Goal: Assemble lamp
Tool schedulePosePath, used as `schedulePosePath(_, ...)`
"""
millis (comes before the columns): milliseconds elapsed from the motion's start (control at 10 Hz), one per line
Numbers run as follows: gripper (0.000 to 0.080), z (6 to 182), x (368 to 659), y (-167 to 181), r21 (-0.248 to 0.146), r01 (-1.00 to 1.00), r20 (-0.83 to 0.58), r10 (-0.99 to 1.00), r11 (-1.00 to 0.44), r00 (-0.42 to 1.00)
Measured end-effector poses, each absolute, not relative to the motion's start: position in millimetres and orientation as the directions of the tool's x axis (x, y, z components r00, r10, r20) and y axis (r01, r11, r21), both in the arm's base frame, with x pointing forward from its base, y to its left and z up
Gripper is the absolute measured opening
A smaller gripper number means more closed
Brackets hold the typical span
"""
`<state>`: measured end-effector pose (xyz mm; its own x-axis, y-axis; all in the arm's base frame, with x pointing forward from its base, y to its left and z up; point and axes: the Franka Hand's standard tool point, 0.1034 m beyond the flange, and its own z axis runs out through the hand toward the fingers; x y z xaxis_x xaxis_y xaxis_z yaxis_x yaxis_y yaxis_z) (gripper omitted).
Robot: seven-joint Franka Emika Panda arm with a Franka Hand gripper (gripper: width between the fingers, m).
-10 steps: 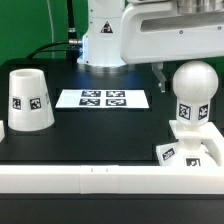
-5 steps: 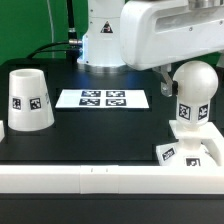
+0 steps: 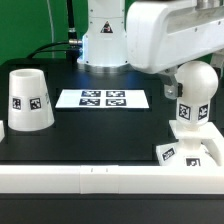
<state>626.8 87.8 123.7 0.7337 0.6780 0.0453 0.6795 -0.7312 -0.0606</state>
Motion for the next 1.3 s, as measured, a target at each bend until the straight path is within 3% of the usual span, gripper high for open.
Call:
schedulePosePath(600,0.0698,121.8,625.2,90.1,-0.014,0.944,0.025,0.944,-0.330,0.330)
schedulePosePath(900,0.0698,120.0,625.1,87.0,-0.006,0.998,0.007,0.998,-0.069,0.069)
schedulePosePath(1300,0.0698,119.7,625.2,85.2,-0.004,0.985,-0.017,0.985,0.171,-0.171)
